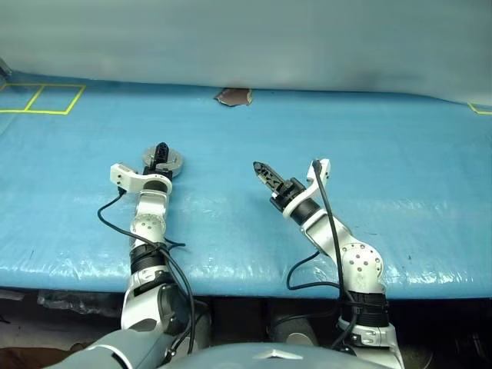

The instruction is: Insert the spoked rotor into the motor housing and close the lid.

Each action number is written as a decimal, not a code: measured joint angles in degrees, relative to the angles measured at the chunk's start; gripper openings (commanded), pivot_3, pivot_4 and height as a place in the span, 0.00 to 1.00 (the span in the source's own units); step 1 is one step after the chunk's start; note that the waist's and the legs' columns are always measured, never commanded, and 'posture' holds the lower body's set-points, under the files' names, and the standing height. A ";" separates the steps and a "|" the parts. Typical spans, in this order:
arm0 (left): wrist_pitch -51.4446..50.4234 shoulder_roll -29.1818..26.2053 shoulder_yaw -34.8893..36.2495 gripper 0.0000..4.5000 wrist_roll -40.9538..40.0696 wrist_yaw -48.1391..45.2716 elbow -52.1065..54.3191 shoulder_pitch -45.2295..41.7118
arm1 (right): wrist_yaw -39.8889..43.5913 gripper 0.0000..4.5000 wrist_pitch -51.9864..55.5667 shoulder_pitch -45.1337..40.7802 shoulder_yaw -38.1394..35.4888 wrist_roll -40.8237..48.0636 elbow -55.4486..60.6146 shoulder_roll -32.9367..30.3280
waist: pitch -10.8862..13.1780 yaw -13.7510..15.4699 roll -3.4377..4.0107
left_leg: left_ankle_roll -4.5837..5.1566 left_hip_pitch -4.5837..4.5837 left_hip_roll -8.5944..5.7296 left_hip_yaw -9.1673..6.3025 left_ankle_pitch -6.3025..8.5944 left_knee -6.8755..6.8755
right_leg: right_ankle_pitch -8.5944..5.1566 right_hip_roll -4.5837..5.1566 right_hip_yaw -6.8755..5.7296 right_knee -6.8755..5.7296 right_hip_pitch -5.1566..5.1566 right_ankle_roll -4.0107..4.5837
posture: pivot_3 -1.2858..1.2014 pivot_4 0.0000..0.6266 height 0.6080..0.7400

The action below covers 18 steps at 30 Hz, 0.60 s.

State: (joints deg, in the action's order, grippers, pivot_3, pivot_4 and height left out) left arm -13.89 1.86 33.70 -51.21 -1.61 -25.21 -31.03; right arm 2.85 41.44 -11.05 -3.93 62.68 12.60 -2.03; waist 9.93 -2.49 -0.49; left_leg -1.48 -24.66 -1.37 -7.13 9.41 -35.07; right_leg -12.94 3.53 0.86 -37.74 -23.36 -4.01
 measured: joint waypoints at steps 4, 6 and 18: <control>-1.72 -1.30 -0.48 0.99 -0.07 0.18 0.70 0.79 | 5.68 0.71 1.29 -0.04 5.35 -5.74 0.24 -5.01 | 0.00 -0.07 0.00 | 0.00 0.01 0.00 0.03 0.00 -0.01 | 0.00 0.00 0.02 0.01 0.00 0.00 | 0.52 0.24 1.00; -2.15 -1.72 -0.73 0.99 -0.06 0.16 0.97 1.13 | 7.80 0.71 1.68 -0.09 7.93 -8.45 0.59 -6.68 | 0.00 -0.16 0.00 | 0.00 0.02 0.00 0.03 0.00 0.00 | 0.00 0.00 0.02 0.01 0.00 0.00 | 0.52 0.24 1.00; -2.48 -5.91 -5.47 0.99 8.87 2.02 7.88 7.59 | 15.78 0.71 2.33 -1.24 16.89 -22.38 1.63 -12.09 | 0.00 -0.51 -0.01 | -0.01 0.02 0.00 0.04 0.00 0.00 | 0.01 0.01 0.04 0.00 -0.02 -0.02 | 0.52 0.24 1.00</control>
State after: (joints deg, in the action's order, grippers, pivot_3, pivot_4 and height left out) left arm -16.38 -4.04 28.23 -42.34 0.41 -17.33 -23.44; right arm 18.63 43.77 -12.29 12.96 40.31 14.23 -14.12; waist 9.93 -3.00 -0.49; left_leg -1.50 -24.64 -1.37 -7.10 9.41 -35.07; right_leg -12.94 3.53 0.90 -37.74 -23.39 -4.03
